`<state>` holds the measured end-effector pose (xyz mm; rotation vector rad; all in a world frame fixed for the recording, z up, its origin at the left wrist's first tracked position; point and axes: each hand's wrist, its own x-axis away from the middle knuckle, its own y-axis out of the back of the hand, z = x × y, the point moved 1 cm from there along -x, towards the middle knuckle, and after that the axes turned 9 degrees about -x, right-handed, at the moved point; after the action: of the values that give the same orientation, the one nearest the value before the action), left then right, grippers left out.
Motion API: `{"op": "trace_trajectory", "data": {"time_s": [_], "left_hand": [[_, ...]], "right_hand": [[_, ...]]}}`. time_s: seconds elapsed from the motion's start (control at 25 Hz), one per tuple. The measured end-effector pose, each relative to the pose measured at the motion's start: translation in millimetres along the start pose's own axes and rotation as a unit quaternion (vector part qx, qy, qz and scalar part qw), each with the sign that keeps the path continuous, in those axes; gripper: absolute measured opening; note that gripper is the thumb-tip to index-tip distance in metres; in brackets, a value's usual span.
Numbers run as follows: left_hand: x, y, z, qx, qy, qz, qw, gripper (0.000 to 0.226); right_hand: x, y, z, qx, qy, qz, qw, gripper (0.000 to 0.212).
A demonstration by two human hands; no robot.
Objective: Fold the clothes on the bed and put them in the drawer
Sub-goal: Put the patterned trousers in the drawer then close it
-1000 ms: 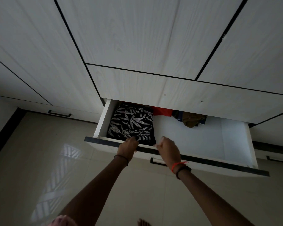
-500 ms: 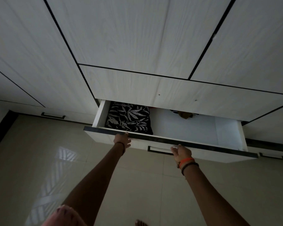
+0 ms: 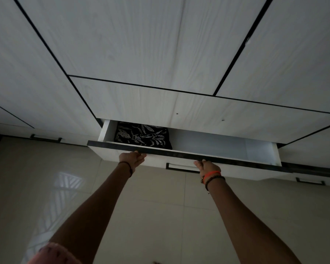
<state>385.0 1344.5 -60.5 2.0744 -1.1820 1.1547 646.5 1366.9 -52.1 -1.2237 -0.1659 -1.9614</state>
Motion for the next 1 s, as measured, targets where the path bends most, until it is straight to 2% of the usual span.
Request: {"op": "trace_trajectory", "data": {"time_s": [0.08, 0.16, 0.32, 0.4, 0.52, 0.64, 0.84, 1.0], "left_hand": [[-5, -8, -6, 0.057, -0.003, 0.009, 0.998, 0.018], [-9, -17, -13, 0.095, -0.008, 0.02, 0.995, 0.024], [-14, -31, -25, 0.072, -0.027, 0.08, 0.994, 0.04], [-18, -37, -32, 0.054, -0.036, 0.097, 0.993, 0.035], [-29, -44, -36, 0.044, -0.049, 0.106, 0.992, 0.032], [-33, -49, -39, 0.049, -0.061, 0.113, 0.99, 0.036], [-32, -65, -52, 0.086, -0.07, 0.142, 0.984, 0.037], [-26, -70, -53, 0.075, -0.061, 0.131, 0.987, 0.034]], "right_hand": [[-12, 1, 3, 0.023, 0.013, 0.001, 1.0, 0.045], [-22, -12, 11, 0.011, 0.015, 0.013, 1.0, 0.037], [-33, -28, 15, 0.062, 0.033, 0.018, 0.997, 0.022], [-35, -39, 19, 0.067, 0.043, -0.004, 0.997, 0.028], [-40, -49, 22, -0.035, 0.034, -0.047, 0.998, 0.035], [-49, -51, 26, -0.073, 0.03, -0.028, 0.996, 0.034], [-67, -66, 36, -0.086, 0.024, 0.003, 0.996, 0.03], [-64, -67, 46, -0.023, 0.01, 0.031, 0.999, 0.028]]}}
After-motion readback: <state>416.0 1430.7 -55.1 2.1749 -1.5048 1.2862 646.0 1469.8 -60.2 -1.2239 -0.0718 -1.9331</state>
